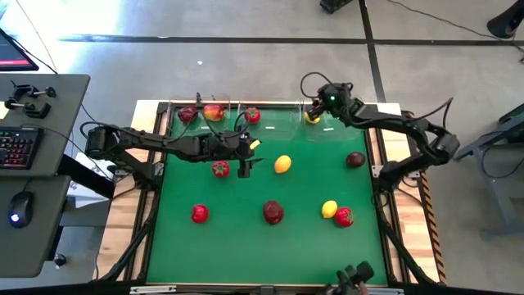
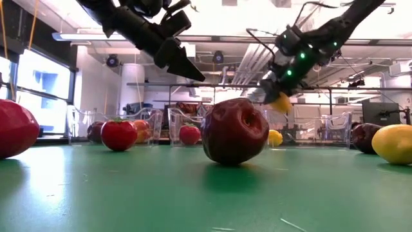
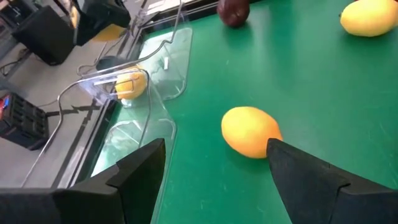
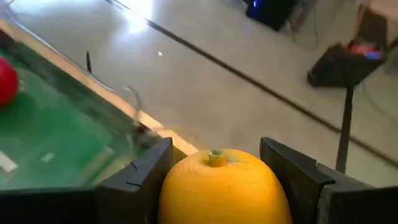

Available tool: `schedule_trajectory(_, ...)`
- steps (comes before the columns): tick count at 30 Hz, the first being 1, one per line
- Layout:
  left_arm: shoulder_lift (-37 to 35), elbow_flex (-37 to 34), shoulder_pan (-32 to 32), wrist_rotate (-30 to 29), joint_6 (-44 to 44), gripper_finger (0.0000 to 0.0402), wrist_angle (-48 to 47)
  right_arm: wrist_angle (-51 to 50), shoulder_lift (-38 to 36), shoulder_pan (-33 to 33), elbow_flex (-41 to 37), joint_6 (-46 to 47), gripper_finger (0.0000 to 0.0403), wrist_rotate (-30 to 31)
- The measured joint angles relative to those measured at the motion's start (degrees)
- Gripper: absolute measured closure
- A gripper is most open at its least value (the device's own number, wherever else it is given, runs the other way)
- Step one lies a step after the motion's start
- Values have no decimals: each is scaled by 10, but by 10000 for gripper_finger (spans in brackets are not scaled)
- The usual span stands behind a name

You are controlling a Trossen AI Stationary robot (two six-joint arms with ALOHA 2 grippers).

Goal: Sort produce into baskets
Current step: Put the bottom left lemon into the right transparent bin

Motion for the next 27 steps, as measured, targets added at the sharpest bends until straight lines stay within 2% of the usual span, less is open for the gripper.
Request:
schedule_trajectory(3,0,0,0,0,0,133,4,-2,16,-21,-10,1,194,-23)
schedule_trajectory(11,0,0,0,0,0,133,7,-6,84,-45,-10,-17,194,-34)
schedule_trajectory(27,0,0,0,0,0,133,7,-32,113,-58,-10,-3,194,3)
